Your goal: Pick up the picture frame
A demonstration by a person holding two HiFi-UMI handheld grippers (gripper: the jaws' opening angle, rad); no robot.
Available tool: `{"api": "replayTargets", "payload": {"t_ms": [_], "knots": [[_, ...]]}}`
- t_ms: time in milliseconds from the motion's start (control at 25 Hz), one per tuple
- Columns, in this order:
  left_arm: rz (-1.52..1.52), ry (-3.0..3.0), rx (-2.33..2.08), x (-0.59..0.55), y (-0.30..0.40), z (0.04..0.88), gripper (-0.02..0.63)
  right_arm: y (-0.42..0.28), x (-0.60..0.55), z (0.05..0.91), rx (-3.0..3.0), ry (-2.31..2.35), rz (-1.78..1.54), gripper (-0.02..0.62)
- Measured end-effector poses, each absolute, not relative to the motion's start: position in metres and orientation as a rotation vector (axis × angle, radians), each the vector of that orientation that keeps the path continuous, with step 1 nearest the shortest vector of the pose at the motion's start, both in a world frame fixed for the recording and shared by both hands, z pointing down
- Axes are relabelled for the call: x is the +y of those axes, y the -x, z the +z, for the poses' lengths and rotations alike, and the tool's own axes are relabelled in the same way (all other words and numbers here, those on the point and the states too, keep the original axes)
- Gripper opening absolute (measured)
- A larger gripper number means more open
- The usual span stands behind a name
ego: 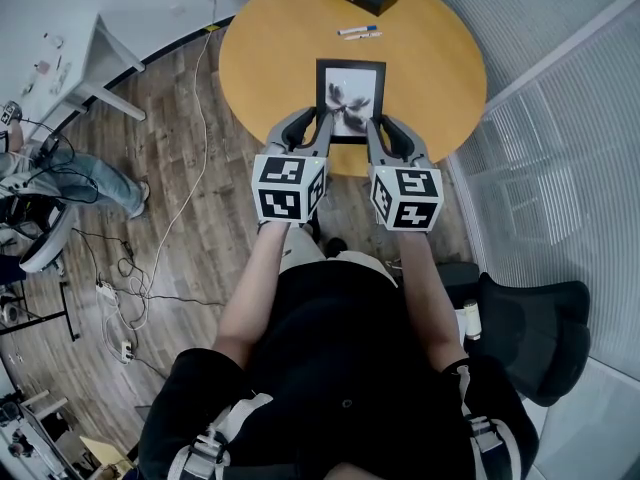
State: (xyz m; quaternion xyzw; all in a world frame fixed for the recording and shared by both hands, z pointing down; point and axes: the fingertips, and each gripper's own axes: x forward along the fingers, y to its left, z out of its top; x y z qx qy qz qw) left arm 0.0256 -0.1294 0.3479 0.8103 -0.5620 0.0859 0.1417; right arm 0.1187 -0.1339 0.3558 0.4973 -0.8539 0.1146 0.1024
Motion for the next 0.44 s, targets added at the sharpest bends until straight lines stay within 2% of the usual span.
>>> {"api": "replayTargets", "payload": {"t_ms": [440], "knots": [[0.249,-2.342,-1.623,-0.1287,-0.0210,0.3452,0.094,-0.1143,-0.1337,0.3536,-2.520,-1.475,0.334,0.093]]}}
